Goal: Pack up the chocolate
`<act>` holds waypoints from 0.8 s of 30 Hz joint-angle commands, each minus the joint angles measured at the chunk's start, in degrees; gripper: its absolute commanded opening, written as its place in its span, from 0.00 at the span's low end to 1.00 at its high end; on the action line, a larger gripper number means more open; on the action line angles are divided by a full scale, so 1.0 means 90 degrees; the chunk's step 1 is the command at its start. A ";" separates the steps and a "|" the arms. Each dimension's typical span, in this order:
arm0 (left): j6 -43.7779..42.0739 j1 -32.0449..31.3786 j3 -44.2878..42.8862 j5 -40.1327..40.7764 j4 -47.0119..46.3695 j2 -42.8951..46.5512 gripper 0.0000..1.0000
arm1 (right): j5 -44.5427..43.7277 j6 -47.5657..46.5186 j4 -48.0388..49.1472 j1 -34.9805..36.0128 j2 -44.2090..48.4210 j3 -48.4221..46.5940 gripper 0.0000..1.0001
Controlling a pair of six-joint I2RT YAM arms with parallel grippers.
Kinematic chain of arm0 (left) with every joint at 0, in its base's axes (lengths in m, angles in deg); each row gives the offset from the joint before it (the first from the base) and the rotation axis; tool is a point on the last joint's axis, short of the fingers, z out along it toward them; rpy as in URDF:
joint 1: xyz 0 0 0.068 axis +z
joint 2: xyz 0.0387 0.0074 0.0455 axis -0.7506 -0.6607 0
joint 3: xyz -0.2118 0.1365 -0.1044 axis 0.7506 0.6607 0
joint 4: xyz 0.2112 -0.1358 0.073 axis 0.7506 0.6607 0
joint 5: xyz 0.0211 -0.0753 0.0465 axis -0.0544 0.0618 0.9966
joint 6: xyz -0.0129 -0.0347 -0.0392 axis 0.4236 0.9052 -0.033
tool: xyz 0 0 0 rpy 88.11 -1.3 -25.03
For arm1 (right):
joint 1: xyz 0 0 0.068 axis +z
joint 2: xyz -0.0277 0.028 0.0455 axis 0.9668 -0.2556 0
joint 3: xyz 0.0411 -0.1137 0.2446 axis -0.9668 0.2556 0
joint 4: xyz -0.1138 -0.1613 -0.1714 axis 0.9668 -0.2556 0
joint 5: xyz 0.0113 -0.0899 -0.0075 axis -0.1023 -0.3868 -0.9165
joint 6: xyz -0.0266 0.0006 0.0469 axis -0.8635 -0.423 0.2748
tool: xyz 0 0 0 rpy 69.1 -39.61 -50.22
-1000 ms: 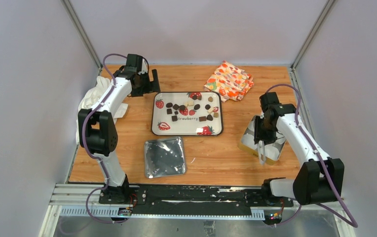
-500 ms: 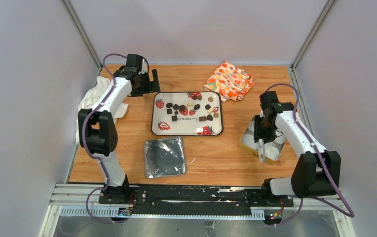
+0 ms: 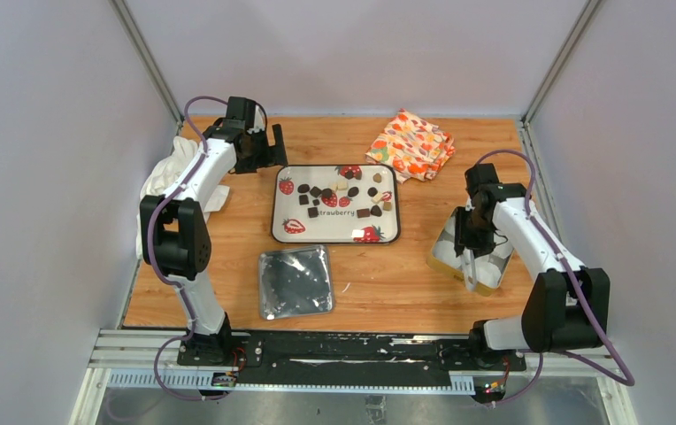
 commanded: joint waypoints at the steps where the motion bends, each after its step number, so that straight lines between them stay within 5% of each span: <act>1: -0.0011 0.0028 -0.0088 -0.0034 -0.0055 -0.0092 1.00 | -0.0004 -0.0108 -0.0006 -0.0099 -0.0058 -0.0134 0.44; 12: -0.0013 0.0028 -0.0171 -0.0072 -0.0055 -0.0131 1.00 | 0.0002 -0.0087 -0.0118 -0.0100 0.0076 -0.0351 0.39; 21: -0.0035 0.0028 -0.0230 -0.0135 -0.0053 -0.0126 1.00 | 0.0473 -0.0316 -0.0550 -0.0065 0.0183 -0.1621 0.02; 24: -0.0050 0.0028 -0.0230 -0.0164 -0.0054 -0.0108 1.00 | 0.1048 -0.0444 -0.0716 0.0242 -0.0197 -0.2167 0.00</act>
